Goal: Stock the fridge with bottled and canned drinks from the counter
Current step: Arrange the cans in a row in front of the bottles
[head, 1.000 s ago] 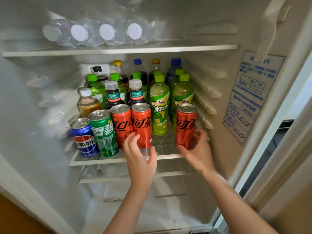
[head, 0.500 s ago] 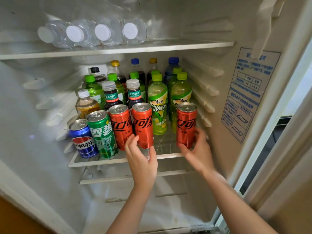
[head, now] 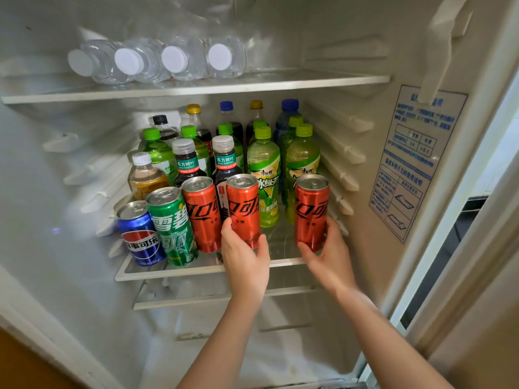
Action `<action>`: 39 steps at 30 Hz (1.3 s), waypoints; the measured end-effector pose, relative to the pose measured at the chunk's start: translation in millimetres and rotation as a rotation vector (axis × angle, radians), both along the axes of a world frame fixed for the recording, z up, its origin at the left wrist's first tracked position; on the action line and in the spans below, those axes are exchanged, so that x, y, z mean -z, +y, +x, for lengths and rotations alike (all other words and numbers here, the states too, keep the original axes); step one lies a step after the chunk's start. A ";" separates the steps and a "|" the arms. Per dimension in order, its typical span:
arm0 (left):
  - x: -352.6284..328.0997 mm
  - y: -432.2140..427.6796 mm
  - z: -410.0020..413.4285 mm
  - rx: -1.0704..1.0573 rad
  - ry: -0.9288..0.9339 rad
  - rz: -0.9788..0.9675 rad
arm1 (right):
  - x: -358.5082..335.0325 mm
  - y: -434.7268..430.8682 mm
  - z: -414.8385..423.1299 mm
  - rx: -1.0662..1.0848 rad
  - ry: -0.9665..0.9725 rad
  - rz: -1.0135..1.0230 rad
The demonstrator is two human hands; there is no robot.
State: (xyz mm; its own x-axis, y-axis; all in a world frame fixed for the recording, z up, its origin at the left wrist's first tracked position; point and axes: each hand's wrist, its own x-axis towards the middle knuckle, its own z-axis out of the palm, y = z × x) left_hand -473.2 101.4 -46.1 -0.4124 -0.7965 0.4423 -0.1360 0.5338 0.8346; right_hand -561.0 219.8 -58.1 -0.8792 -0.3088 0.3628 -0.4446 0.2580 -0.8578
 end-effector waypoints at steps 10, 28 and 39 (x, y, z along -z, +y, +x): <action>0.4 -3.7 1.8 -0.064 -0.052 -0.042 | -5.1 -0.4 -1.1 0.015 0.057 0.029; 5.5 -14.4 -6.9 0.167 -0.078 -0.017 | -2.1 -0.9 -1.9 0.025 0.049 0.002; 9.8 -24.7 -7.9 0.247 -0.095 -0.026 | 1.1 -7.0 -1.6 0.095 0.066 -0.007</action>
